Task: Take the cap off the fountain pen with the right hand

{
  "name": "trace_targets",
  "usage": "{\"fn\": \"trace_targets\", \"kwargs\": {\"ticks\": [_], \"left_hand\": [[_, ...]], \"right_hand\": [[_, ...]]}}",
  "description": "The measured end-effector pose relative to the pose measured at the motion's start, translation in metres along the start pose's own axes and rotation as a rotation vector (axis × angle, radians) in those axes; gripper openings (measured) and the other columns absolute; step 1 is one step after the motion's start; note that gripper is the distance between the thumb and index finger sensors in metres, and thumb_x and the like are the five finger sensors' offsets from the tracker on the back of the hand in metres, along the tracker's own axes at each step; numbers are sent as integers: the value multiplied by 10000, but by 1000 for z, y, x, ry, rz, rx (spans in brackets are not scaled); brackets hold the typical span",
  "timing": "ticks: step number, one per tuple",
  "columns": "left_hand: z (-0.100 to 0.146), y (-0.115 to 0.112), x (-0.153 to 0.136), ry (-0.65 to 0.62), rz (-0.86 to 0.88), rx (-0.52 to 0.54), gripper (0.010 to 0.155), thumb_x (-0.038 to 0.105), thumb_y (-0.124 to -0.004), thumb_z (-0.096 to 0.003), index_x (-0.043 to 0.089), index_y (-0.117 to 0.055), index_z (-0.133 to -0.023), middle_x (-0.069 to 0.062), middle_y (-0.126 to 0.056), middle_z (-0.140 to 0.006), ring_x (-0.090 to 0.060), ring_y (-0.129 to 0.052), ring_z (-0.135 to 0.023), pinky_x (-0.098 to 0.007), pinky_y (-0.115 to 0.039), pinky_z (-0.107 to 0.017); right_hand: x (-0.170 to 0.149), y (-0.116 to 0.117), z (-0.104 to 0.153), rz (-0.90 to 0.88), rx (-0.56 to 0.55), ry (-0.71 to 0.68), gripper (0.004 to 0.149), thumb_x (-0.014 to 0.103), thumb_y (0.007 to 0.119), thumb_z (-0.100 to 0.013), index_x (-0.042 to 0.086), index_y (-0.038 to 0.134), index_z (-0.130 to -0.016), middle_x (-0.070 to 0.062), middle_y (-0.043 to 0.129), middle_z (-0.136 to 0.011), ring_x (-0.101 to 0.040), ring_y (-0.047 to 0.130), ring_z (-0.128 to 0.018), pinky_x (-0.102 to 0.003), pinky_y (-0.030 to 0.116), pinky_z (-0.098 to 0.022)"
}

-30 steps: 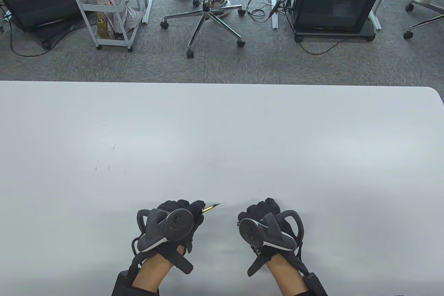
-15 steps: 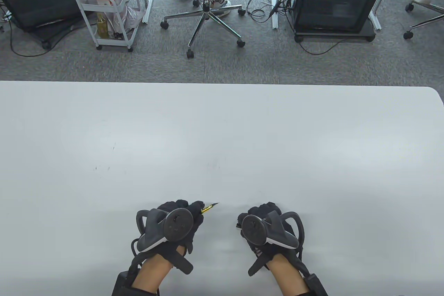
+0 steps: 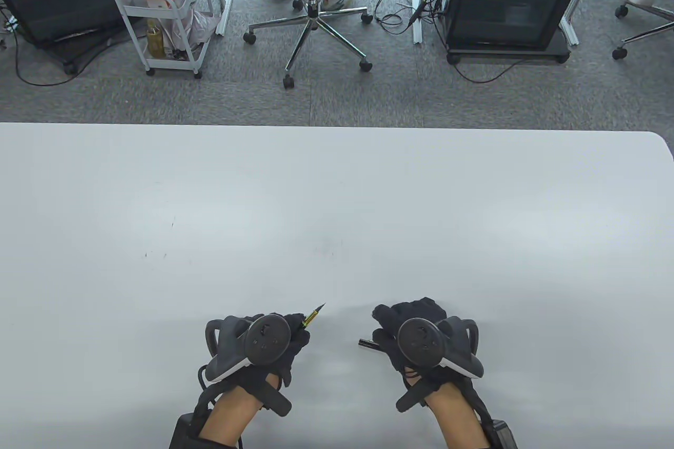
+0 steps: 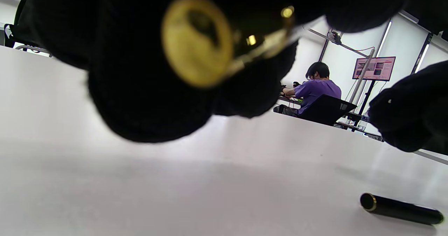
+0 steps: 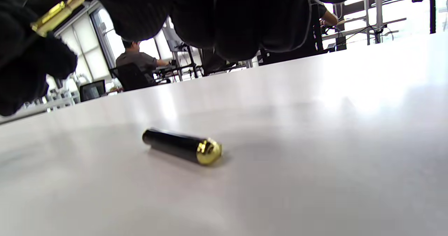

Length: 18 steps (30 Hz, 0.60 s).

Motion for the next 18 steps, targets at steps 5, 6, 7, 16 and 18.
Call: {"fn": "trace_targets", "kwargs": {"ticks": [5,6,7,16,18], "left_hand": [[-5,2,6,10,4,4,519,510,-726,-323,216,-949,-687,-2,-1092,-443,-223,-1123,-260,-563,-846,-424],[-8,3,8,19,-1,-3,520,505,-730,-321,208,-949,-688,-10,-1094,-438,-229,-1123,-257,-569,-844,-423],[-11,3,10,29,-18,-18,521,500,-737,-320,198,-949,-689,-20,-1095,-436,-237,-1122,-255,-574,-841,-423],[-47,-35,40,54,-272,-151,515,530,-760,-309,198,-970,-641,-8,-1100,-395,-221,-1122,-224,-556,-853,-419],[-51,-48,48,32,-323,-195,516,542,-758,-308,206,-975,-635,-9,-1101,-405,-229,-1124,-242,-556,-850,-430]], "right_hand": [[-31,-22,12,-97,-83,83,503,474,741,-514,189,768,-927,-148,872,-828,-376,831,-762,-613,535,-693],[-36,-24,13,-112,-92,98,503,475,739,-515,189,768,-927,-151,874,-825,-380,831,-760,-613,536,-692],[-42,-25,15,-133,-97,115,503,475,739,-516,186,769,-927,-151,874,-825,-381,830,-759,-614,536,-692],[-52,-21,15,-156,-62,139,505,474,737,-516,174,776,-922,-160,878,-820,-388,832,-757,-619,534,-688],[-49,-21,15,-162,-60,133,506,474,737,-516,174,777,-921,-159,880,-820,-389,833,-757,-619,536,-688]]}}
Point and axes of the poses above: the tracker on the back of each hand, its own x axis roughly to the thumb side, its own z axis roughly from the fingertips to the wrist, y = z × x, the point moved 3 cm from there along -z, roughly from the wrist to the fingertips
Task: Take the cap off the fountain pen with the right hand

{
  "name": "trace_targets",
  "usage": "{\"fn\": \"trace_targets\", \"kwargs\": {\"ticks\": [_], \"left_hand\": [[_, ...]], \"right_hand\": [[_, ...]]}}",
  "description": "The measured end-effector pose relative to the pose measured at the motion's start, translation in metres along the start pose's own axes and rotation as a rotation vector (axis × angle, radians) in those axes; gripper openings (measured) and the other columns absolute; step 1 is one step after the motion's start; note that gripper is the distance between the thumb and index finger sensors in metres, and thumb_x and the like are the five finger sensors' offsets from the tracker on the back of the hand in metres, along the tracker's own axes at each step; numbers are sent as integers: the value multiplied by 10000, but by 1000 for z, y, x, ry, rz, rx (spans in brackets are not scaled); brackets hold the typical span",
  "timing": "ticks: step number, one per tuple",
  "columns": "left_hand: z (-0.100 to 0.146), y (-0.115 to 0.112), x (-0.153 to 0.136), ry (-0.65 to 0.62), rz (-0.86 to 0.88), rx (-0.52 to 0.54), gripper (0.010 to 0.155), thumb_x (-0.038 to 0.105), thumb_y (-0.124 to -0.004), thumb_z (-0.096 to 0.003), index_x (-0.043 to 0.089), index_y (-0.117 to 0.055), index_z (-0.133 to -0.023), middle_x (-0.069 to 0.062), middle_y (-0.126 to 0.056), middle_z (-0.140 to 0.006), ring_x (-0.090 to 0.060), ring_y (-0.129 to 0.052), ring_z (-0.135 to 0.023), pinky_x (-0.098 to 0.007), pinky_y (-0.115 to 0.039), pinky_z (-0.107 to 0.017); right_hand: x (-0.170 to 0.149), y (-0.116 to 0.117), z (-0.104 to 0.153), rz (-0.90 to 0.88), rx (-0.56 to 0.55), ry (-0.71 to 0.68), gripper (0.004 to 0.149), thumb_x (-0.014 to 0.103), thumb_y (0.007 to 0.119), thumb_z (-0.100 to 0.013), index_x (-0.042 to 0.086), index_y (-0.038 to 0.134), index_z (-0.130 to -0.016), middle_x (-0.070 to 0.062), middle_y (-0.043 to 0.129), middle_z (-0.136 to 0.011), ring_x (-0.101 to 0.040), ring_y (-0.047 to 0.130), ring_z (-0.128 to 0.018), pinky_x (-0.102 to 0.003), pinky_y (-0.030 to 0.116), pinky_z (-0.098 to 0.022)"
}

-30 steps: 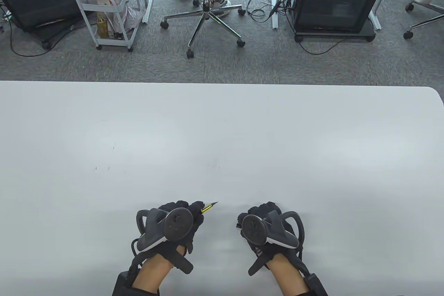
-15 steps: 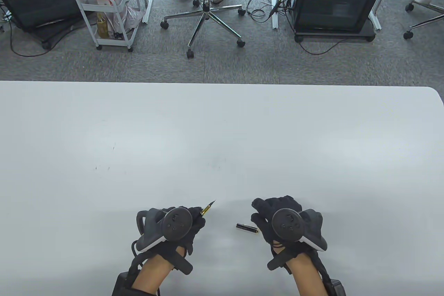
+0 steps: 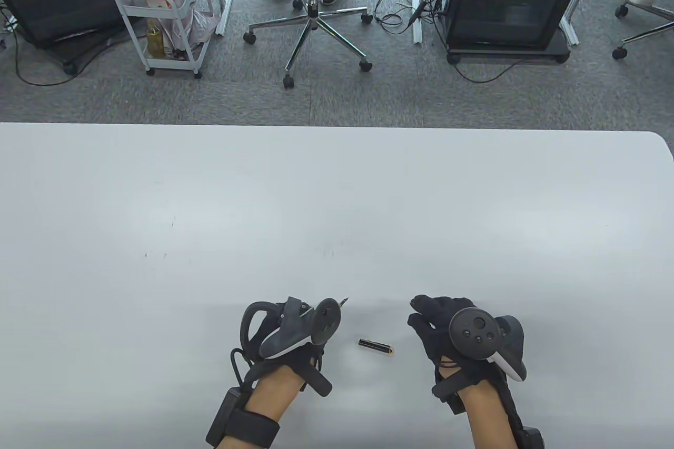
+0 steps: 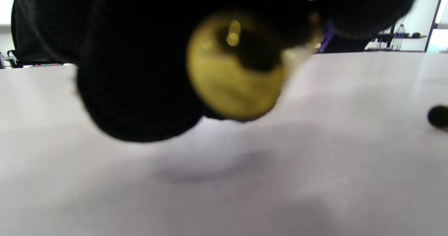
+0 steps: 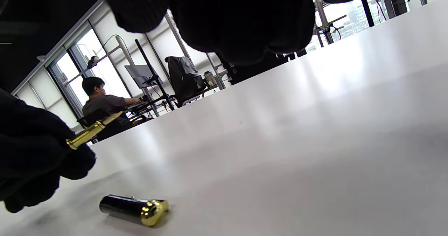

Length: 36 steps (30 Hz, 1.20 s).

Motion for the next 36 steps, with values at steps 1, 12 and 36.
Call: {"fn": "trace_targets", "kwargs": {"ticks": [1,12,36], "left_hand": [[-3,-3,5,-14,-22,-21,517,546,-760,-306,207,-981,-626,-7,-1103,-404,-234,-1123,-246,-557,-849,-433],[-10,-19,44,-127,-302,-32,509,560,-746,-303,141,-904,-545,-26,-1065,-370,-275,-1086,-251,-586,-813,-461],[0,-8,30,-111,-251,19,576,604,-694,-301,232,-927,-675,-33,-1078,-533,-282,-1115,-389,-583,-802,-501]], "right_hand": [[1,1,0,-1,5,-2,505,475,736,-517,175,777,-922,-160,879,-820,-388,833,-757,-619,535,-688],[3,9,0,-4,54,-13,507,476,736,-516,173,779,-920,-160,883,-817,-387,838,-753,-619,541,-685],[0,-1,3,4,9,4,518,485,730,-517,171,771,-927,-167,877,-828,-394,834,-761,-622,540,-684]]}}
Point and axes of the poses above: the tracker on the back of each hand, its own x axis roughly to the thumb side, its own z axis roughly from the fingertips to the wrist, y = z × x, the point moved 3 cm from there along -z, roughly from the wrist to the fingertips
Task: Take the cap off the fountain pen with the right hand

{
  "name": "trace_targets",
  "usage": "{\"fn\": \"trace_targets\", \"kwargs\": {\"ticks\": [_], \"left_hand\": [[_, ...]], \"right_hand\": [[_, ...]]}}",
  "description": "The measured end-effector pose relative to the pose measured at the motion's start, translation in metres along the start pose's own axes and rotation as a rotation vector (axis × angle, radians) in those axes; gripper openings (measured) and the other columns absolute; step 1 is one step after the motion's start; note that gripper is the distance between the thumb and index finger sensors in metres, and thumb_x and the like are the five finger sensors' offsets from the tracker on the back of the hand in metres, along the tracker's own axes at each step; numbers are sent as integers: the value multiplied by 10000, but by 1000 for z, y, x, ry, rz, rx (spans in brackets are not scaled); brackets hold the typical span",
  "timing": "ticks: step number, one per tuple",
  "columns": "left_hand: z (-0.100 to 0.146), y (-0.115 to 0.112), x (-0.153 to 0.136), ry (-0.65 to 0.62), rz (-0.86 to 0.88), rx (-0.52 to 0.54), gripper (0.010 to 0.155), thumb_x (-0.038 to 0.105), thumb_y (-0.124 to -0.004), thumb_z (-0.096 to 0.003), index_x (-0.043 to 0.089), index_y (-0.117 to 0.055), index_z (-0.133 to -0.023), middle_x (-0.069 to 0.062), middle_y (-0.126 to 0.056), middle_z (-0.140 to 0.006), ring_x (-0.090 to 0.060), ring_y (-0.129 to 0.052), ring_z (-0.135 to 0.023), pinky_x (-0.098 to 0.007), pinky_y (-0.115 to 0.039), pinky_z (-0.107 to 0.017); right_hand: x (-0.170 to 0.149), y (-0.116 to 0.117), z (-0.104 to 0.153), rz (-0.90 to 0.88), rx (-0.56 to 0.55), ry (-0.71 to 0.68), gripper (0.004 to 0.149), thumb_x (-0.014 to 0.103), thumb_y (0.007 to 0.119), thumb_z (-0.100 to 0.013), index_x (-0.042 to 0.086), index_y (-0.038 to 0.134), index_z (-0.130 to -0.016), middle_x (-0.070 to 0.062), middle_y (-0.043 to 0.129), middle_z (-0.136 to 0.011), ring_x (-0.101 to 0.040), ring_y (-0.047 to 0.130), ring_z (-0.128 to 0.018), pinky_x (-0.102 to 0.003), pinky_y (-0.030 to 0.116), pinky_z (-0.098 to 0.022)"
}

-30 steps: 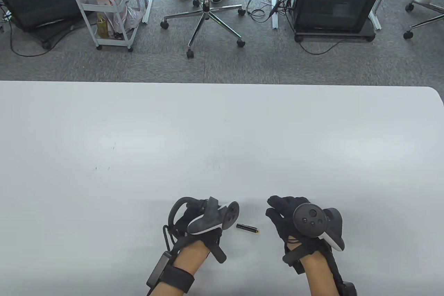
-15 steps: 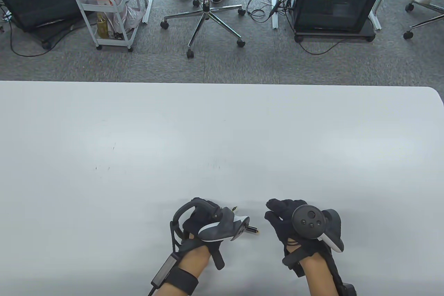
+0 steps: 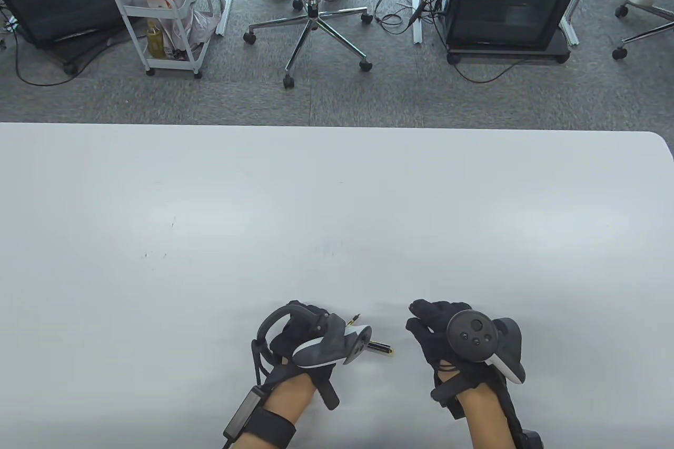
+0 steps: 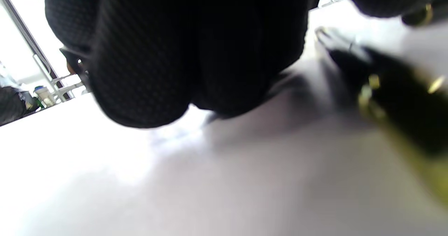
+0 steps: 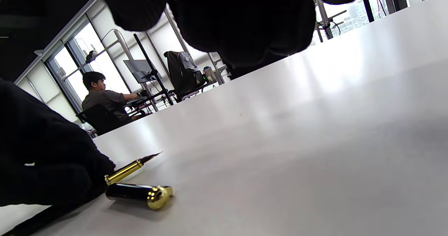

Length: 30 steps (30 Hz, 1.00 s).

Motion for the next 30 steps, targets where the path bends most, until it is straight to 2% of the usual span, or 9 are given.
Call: {"fn": "trace_targets", "kwargs": {"ticks": [2,6,10,14,17,21,23,30], "left_hand": [[7,10,-15,33,47,29,587,594,-686,-306,240,-908,-718,-50,-1067,-607,-305,-1110,-455,-598,-779,-523],[31,36,-48,90,140,159,619,588,-676,-312,257,-831,-811,-85,-1020,-732,-344,-1073,-580,-623,-726,-567],[57,50,-81,135,244,247,681,595,-663,-316,297,-672,-929,-132,-872,-924,-398,-977,-738,-662,-643,-618],[71,43,-107,165,333,306,735,607,-645,-320,348,-498,-991,-150,-654,-1073,-454,-811,-906,-702,-552,-655],[76,25,-124,201,395,353,756,617,-639,-318,376,-427,-1003,-141,-553,-1120,-472,-728,-969,-718,-522,-663],[76,12,-141,222,460,293,774,616,-638,-322,398,-349,-1006,-124,-436,-1152,-478,-616,-1029,-733,-457,-683],[76,11,-144,222,460,314,770,615,-643,-318,395,-371,-1004,-123,-442,-1151,-481,-616,-1031,-733,-462,-681],[75,12,-139,205,440,284,772,613,-643,-319,395,-364,-1006,-123,-430,-1154,-478,-598,-1040,-735,-451,-683]], "right_hand": [[-1,-5,0,-13,-20,-8,529,488,725,-520,170,754,-942,-174,862,-849,-405,821,-779,-626,531,-688],[0,-11,2,-29,-65,-39,551,495,711,-525,172,717,-971,-191,820,-907,-427,794,-822,-643,517,-691],[2,-17,3,-56,-90,-79,579,508,692,-532,198,648,-1020,-209,735,-998,-459,724,-902,-675,468,-704],[1,-23,5,-65,-107,-95,617,530,671,-538,250,546,-1074,-211,615,-1091,-488,582,-1006,-699,365,-728],[-3,-24,6,-104,-90,-118,635,540,664,-541,275,497,-1094,-208,544,-1132,-498,485,-1051,-704,298,-735],[-11,-22,4,-117,-73,-110,637,540,664,-542,288,484,-1099,-205,509,-1152,-495,421,-1076,-704,258,-736],[-16,-21,3,-118,-71,-92,638,541,662,-542,292,479,-1100,-201,496,-1158,-494,398,-1083,-703,248,-737],[-21,-17,3,-132,-52,-70,631,534,664,-543,272,504,-1095,-211,505,-1151,-497,393,-1081,-707,239,-732]]}}
Point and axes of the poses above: the tracker on the back of each hand, its own x axis roughly to the thumb side, its own z axis roughly from the fingertips to the wrist, y = z × x, the point moved 3 cm from there along -z, roughly from the wrist to the fingertips
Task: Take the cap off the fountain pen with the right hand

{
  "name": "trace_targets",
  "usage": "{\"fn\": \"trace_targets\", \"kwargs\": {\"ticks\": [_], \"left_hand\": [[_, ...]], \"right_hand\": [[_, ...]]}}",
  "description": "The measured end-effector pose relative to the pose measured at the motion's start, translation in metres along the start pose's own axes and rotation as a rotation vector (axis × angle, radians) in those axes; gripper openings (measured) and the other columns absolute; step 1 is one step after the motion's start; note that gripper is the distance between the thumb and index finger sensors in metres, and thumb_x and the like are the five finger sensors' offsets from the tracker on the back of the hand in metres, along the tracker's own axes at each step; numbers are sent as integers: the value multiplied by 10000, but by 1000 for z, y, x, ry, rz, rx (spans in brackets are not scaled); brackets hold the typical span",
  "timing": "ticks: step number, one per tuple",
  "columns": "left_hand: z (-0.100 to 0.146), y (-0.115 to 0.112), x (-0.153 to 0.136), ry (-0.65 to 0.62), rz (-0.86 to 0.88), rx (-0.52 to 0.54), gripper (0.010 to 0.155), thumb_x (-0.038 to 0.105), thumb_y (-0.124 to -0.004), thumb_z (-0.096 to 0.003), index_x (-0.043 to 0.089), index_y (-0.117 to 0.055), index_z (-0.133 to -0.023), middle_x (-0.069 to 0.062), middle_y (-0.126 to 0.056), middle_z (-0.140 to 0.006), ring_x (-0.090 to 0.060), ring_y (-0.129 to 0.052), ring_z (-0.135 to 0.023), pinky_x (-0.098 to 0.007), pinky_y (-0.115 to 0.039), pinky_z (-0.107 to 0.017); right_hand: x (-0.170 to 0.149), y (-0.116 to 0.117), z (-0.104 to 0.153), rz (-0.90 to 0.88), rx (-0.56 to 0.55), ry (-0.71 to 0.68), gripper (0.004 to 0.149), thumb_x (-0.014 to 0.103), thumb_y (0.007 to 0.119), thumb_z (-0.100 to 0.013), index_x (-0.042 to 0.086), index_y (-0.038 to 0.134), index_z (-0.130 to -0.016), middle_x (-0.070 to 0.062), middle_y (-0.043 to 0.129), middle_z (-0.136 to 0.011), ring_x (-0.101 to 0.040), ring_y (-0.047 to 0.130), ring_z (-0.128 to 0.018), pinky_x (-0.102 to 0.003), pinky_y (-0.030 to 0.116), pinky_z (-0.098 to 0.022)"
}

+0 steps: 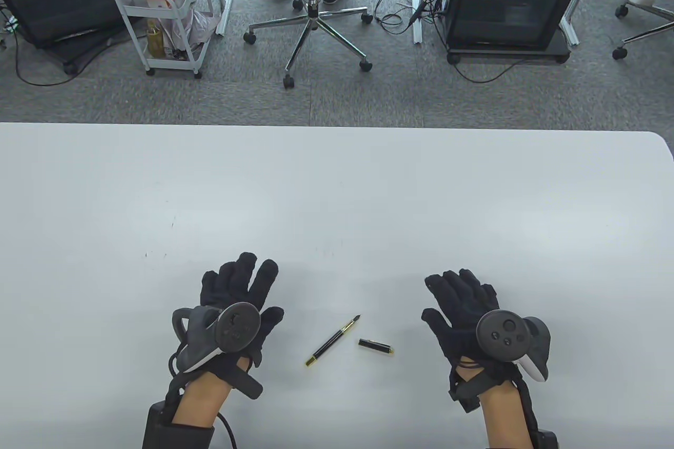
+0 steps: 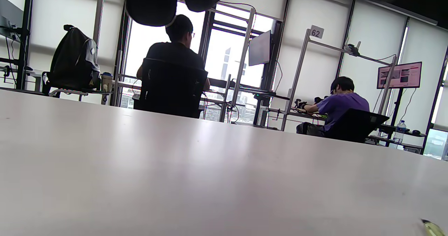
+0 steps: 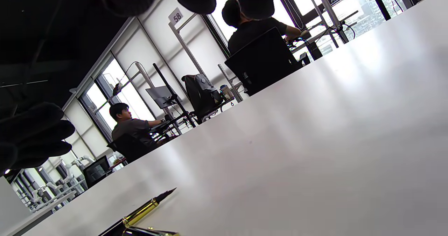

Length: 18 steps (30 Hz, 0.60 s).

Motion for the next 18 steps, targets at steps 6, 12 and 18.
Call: {"fn": "trace_targets", "kwargs": {"ticks": [6,12,18], "left_hand": [[4,6,2,-16,-9,31,770,613,-643,-319,392,-374,-1006,-122,-442,-1152,-472,-609,-1038,-733,-459,-682],[6,2,-4,7,30,25,770,614,-643,-319,395,-370,-1005,-120,-431,-1154,-476,-594,-1042,-734,-451,-683],[4,-3,-2,6,33,11,770,615,-640,-319,393,-371,-1006,-123,-429,-1153,-477,-595,-1041,-735,-452,-680]], "right_hand": [[1,6,0,-11,15,10,628,532,664,-543,268,511,-1092,-211,505,-1151,-500,390,-1079,-706,235,-732],[2,6,1,3,23,13,630,534,664,-543,273,506,-1095,-211,501,-1153,-498,381,-1082,-705,231,-732],[-2,6,-2,-8,42,20,632,538,661,-543,280,499,-1097,-208,491,-1159,-494,366,-1088,-703,219,-735]]}}
Point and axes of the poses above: the tracker on the back of each hand, its own x axis roughly to the thumb side, its own z axis roughly from the fingertips to the wrist, y = z × x, the point moved 3 cm from there along -z, roughly from the wrist to the fingertips
